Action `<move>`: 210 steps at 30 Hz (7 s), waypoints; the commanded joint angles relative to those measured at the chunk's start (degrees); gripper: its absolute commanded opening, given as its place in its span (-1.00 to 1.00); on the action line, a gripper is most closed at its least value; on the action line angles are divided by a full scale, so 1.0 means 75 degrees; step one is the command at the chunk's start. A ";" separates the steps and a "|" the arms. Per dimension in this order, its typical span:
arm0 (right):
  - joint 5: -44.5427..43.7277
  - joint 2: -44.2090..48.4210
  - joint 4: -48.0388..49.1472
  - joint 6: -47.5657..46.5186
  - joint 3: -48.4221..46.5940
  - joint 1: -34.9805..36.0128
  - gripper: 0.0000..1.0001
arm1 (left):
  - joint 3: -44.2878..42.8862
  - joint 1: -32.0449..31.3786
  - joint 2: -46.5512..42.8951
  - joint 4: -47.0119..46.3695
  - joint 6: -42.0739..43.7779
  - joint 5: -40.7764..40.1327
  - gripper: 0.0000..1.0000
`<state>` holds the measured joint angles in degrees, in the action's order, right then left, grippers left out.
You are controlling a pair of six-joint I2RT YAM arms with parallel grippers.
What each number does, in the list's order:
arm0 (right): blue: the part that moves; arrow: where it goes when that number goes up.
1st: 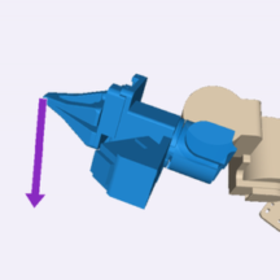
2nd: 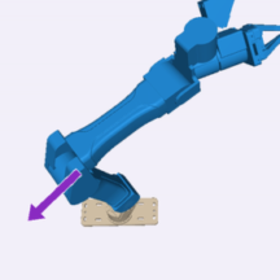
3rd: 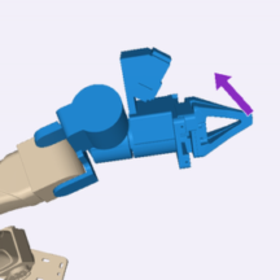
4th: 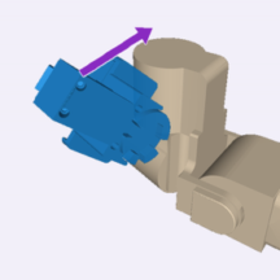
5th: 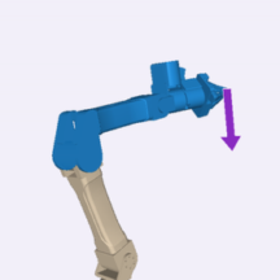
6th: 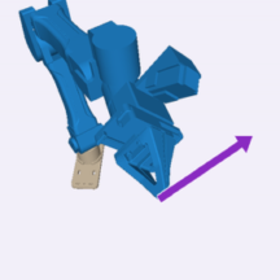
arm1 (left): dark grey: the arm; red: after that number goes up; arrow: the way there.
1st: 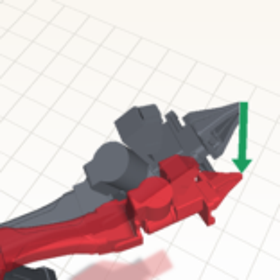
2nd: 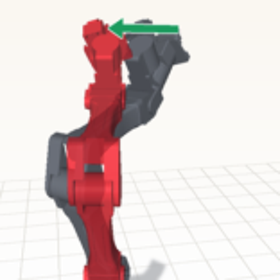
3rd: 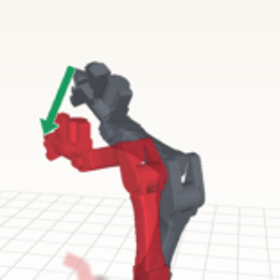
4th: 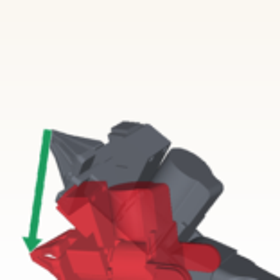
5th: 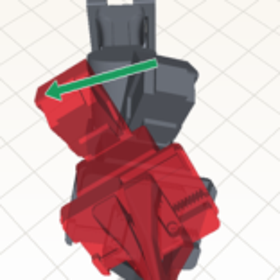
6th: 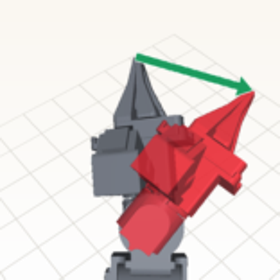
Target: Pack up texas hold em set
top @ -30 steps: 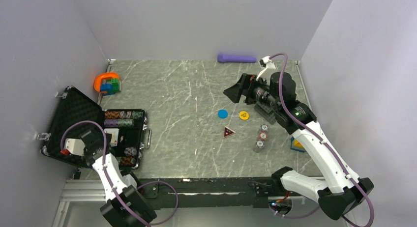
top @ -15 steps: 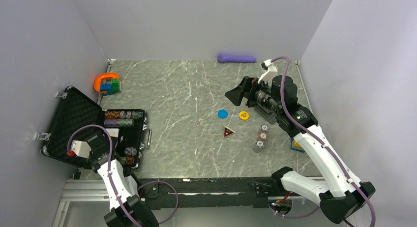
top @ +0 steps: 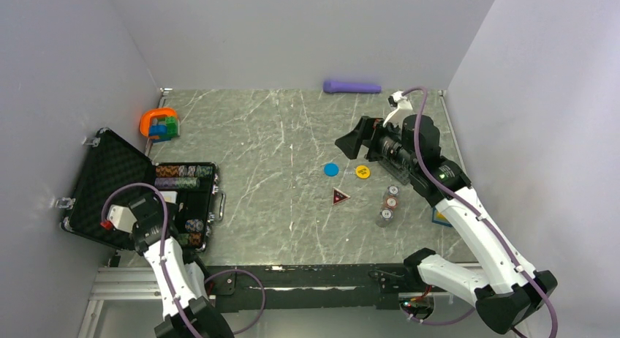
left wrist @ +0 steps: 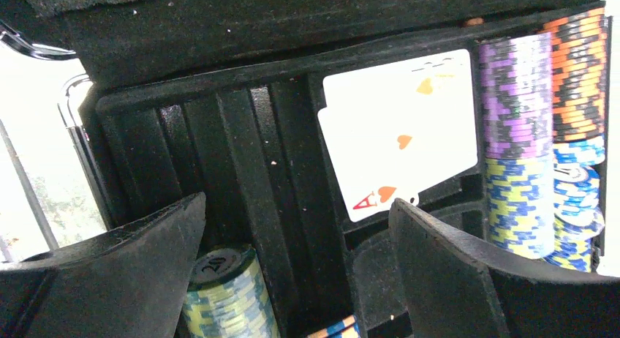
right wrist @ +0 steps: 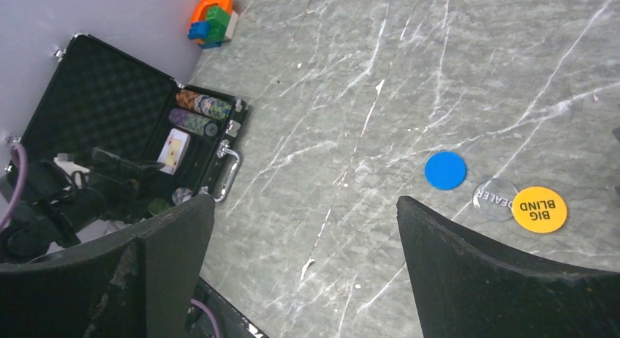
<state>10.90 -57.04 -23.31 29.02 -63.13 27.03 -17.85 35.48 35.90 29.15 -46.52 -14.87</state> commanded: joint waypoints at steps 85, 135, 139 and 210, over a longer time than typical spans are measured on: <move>-0.3081 0.0037 -0.3111 0.2377 0.3574 -0.0788 0.13 | -0.4992 -0.7342 0.2605 -0.1214 0.5397 0.3259 0.99; 0.1962 -0.1685 -0.0004 0.1660 -0.0020 0.1486 -1.00 | -0.3782 -0.9023 0.2354 -0.3191 0.6513 0.7896 0.99; 0.2357 -0.1968 0.0071 0.1571 -0.0224 0.1708 -1.00 | -0.3925 -0.9200 0.2801 -0.3047 0.6516 0.8210 0.99; 0.0017 -0.0460 -0.0220 0.1094 -0.0193 0.1631 0.96 | -0.3539 -0.9907 0.2221 -0.3076 0.6507 0.4527 -1.00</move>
<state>17.39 -63.33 -23.70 39.09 -62.35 40.45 -44.07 -41.19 55.18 13.02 5.37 22.92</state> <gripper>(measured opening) 0.961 0.469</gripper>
